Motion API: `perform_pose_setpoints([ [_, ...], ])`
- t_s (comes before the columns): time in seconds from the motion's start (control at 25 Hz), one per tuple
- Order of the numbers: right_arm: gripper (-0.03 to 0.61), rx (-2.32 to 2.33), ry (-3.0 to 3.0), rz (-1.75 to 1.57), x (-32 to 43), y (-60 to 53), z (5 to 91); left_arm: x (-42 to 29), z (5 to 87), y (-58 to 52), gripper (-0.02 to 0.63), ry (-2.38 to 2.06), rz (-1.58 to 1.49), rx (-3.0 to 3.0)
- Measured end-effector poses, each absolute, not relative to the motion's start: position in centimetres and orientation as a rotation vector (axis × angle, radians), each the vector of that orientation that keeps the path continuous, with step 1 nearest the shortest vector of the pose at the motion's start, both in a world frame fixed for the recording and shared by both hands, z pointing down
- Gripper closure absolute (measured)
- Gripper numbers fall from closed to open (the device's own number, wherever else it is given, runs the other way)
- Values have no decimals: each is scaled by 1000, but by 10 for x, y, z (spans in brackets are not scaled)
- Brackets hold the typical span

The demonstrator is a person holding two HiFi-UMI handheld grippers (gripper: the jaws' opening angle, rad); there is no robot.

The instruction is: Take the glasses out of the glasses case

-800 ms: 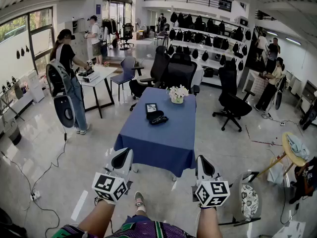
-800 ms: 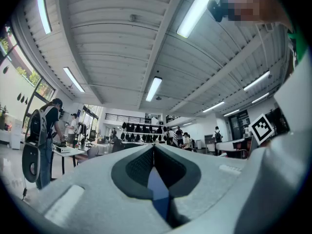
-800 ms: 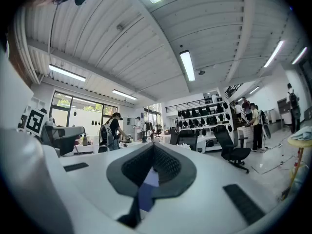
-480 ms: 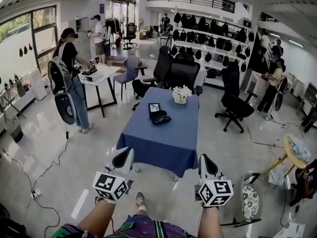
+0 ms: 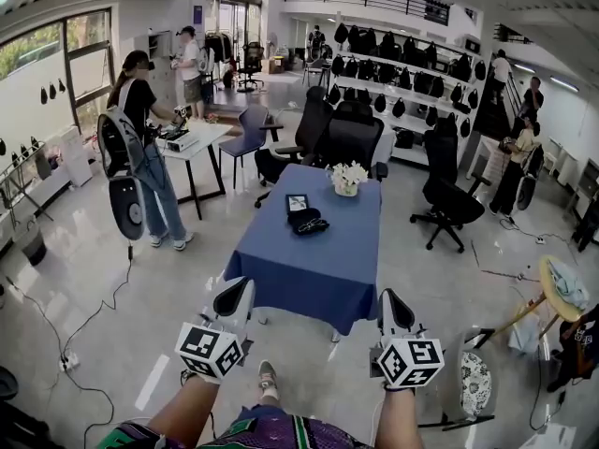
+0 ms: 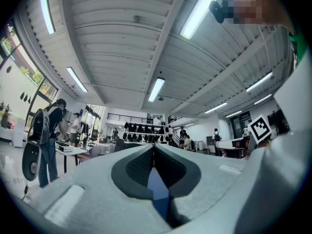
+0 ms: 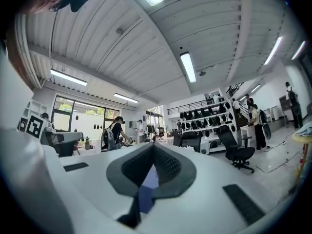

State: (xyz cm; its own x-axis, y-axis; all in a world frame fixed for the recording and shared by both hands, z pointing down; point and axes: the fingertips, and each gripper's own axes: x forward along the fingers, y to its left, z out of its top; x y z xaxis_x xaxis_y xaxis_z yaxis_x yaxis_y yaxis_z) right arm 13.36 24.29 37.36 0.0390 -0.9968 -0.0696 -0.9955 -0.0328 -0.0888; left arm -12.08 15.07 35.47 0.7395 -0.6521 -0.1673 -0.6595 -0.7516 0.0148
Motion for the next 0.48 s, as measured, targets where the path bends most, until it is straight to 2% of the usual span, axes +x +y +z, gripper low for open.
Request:
perform_pose_setpoints([
  [0.48, 575, -2163, 2134, -37, 132, 224, 380, -113, 364, 135, 597, 1075, 254, -2916],
])
